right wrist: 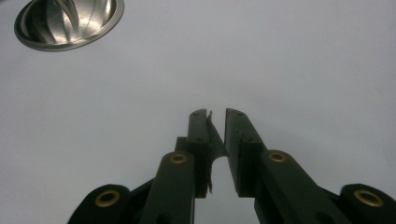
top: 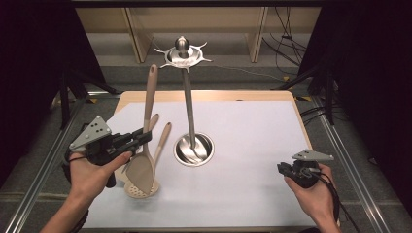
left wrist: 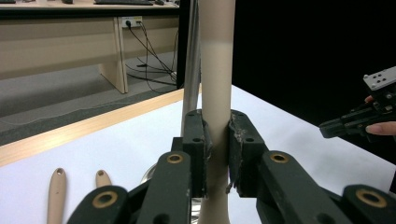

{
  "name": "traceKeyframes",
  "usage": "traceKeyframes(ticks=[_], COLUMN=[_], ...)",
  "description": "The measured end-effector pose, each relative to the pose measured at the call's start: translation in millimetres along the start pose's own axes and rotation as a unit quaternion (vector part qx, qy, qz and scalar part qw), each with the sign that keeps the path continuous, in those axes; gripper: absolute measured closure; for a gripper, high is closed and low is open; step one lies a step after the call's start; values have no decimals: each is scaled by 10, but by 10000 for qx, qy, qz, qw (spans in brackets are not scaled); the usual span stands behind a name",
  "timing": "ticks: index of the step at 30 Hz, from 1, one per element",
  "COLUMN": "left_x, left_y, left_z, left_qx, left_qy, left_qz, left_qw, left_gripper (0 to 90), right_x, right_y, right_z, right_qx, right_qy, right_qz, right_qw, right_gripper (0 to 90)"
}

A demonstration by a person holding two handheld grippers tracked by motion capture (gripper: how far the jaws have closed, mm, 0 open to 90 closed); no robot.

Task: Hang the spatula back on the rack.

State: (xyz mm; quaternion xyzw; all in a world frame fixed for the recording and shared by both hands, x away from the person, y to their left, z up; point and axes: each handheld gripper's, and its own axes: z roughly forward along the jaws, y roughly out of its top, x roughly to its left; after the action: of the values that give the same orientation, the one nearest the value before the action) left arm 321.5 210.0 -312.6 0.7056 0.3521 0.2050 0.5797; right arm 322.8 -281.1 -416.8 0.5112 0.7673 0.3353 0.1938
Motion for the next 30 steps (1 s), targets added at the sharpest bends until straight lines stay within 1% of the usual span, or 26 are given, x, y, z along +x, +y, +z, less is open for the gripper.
traceKeyframes(ticks=[2,3,5,8,9,10,11,12,14,15,16,17,18,20,21,24,25,27,29,30], left_x=[16,21,32,32,31,30,33,36,49,56,57,62,65,72,79,83,85,87,92,98], left_y=[12,16,25,37,40,42,45,47,52,57,61,67,72,81,85,92,99,103,101,99], left_z=[12,19,26,33,36,40,42,47,53,61,66,71,80,97,111,146,157,184,211,227], left_qx=[45,49,73,112,122,126,136,136,162,182,187,209,207,226,241,273,312,332,348,345], left_qy=[6,5,-6,-30,-33,-38,-46,-43,-44,-54,-49,-47,-55,-71,-79,-109,-121,-140,-127,-153], left_qz=[20,0,16,43,51,58,62,33,50,72,71,98,98,108,124,118,131,128,128,134], left_qw=[10000,10000,10000,9999,9999,9999,9999,9999,9998,9998,9998,9997,9997,9997,9996,9995,9994,9993,9992,9992], left_gripper=[782,782,782,782,782,782,782,782,782,782,782,782,782,782,782,782,782,782,782,781], right_x=[-14,-6,-16,-13,-18,-1,-1,9,3,-5,-3,-25,-31,-31,-33,-31,-31,-28,-30,-29], right_y=[0,3,6,2,3,6,6,6,4,4,0,3,3,5,9,7,6,2,2,2], right_z=[-4,-2,-5,-4,-6,-16,-16,-20,-18,-15,-6,0,5,5,-2,-3,-3,5,3,5], right_qx=[14,-29,1,22,7,79,79,116,103,63,27,1,-24,-32,9,41,41,-8,4,-7], right_qy=[-17,-18,34,8,-38,-10,-10,-6,-14,-33,-17,-19,-17,-20,-39,-52,-52,-16,-19,-31], right_qz=[-97,-27,-79,-9,-53,46,46,121,84,10,27,-94,-137,-143,-166,-116,-123,-106,-117,-101], right_qw=[10000,10000,10000,10000,10000,10000,10000,9999,9999,10000,10000,10000,9999,9999,9999,9999,9999,9999,9999,9999], right_gripper=[807,807,807,807,807,807,807,808,808,808,808,808,809,810,810,810,810,810,810,810])
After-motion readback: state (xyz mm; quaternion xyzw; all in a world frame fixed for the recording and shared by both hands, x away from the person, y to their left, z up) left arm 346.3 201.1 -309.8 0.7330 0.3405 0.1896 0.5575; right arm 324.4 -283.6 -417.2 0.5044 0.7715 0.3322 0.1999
